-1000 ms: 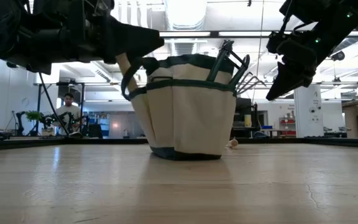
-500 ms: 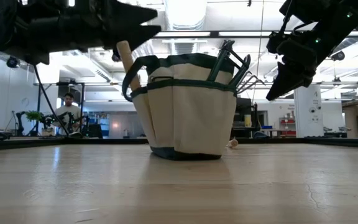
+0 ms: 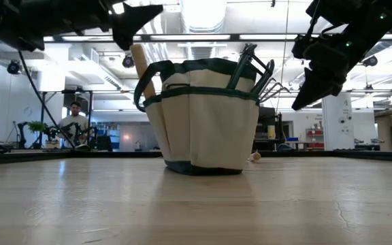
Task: Pick & Place Garden tools in Gardening bag
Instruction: Put the light brown hand rake into the white gardening bag
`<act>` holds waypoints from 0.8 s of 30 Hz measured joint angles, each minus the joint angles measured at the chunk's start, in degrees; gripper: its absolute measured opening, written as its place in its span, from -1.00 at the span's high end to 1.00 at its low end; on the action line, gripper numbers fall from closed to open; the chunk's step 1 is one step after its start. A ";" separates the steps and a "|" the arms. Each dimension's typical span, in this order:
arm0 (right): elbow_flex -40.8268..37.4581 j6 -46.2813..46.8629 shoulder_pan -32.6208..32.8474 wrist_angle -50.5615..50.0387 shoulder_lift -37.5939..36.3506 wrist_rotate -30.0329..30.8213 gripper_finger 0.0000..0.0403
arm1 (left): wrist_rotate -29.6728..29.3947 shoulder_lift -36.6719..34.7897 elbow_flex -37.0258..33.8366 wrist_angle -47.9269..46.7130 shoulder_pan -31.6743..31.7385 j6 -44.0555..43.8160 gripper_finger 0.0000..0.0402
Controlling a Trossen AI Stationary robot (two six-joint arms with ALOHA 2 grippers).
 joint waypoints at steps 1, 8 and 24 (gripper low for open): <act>0.00 0.00 0.01 0.00 0.00 -0.16 0.96 | -0.02 -1.08 -0.02 -0.94 0.00 -0.25 -0.27; 0.00 1.20 0.01 -2.19 0.01 -0.45 0.96 | -0.02 -9.02 -0.06 -7.01 -0.01 -0.80 -0.18; 0.00 11.89 -0.63 -12.04 0.01 0.03 0.96 | 0.02 -25.19 -0.17 -25.39 -2.96 -5.14 0.71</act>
